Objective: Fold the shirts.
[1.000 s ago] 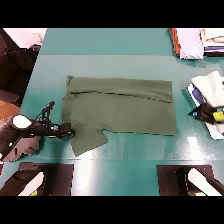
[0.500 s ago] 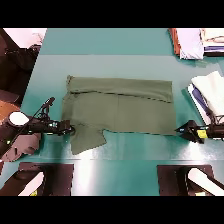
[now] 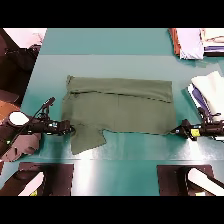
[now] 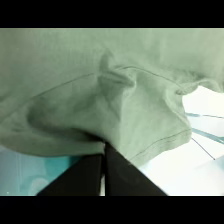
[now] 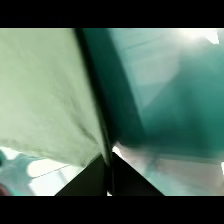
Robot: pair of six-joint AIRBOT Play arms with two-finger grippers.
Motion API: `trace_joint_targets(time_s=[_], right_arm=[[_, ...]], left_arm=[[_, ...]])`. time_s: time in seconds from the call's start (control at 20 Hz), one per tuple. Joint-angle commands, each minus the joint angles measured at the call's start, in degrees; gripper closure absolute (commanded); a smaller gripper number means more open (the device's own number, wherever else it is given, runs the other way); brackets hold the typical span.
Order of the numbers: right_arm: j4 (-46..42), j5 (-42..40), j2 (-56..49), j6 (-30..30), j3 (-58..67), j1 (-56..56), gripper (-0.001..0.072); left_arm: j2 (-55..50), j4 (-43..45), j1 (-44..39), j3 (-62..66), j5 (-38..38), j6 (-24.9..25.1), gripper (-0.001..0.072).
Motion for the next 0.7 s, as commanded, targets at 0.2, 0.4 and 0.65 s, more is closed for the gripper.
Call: trace_joint_targets(time_s=[0.2,0.4,0.65], right_arm=[[-15.3,11.8,13.7,3.0,6.6,1.6,0.0695],[-21.7,17.7,23.1,5.1,7.7,1.6,0.0695],[-22.3,19.6,30.1,6.5,7.8,1.6,0.0696]], left_arm=[[0.3,3.0,-0.2,4.5,-10.6,-0.1,0.0684],[0.3,3.7,-8.4,4.5,-12.3,-2.3,0.0684],[0.3,2.1,-11.5,11.0,-8.5,-4.2,0.0683]])
